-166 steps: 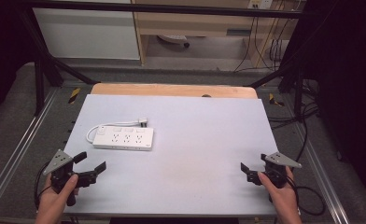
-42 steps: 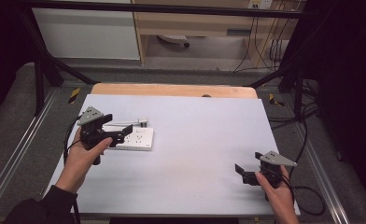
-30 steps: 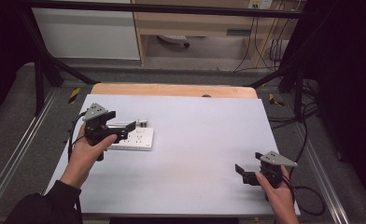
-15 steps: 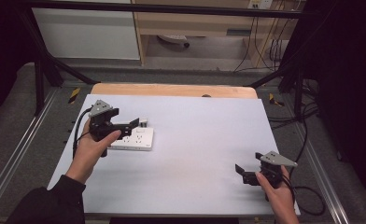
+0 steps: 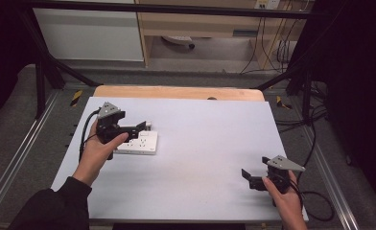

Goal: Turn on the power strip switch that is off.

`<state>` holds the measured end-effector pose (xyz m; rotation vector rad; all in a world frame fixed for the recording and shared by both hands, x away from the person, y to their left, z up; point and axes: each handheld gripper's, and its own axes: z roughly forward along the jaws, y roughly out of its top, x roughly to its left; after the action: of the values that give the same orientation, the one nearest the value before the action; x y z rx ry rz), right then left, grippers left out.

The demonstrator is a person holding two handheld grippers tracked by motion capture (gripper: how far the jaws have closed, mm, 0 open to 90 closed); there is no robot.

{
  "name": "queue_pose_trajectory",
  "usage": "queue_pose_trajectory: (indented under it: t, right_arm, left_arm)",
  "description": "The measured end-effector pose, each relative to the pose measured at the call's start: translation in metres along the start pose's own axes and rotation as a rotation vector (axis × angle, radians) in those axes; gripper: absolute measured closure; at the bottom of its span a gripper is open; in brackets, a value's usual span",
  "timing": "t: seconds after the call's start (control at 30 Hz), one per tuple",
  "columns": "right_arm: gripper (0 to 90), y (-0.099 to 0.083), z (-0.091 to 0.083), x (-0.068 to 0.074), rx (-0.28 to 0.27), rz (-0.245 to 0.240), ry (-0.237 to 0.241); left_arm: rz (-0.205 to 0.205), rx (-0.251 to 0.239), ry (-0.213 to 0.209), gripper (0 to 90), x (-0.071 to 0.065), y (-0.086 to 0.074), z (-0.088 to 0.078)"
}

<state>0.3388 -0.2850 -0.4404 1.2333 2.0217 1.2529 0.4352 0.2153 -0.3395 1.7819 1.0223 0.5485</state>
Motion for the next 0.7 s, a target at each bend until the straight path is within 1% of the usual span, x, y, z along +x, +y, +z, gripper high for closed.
queue_pose_trajectory:
  t: [0.3,0.53,0.7]
  right_arm:
    - [2.3,0.000,0.000,0.000,0.000,0.000,0.001]
    - [2.4,0.000,0.000,0.000,0.001,0.000,0.002]
    - [2.4,0.000,0.000,0.000,0.000,0.001,0.004]
  left_arm:
    - [-0.007,0.011,0.017,9.1,0.005,-0.002,0.005]
    - [-0.013,0.013,0.022,9.3,0.008,-0.002,0.009]
    - [-0.011,0.028,0.031,9.4,0.011,-0.004,0.014]
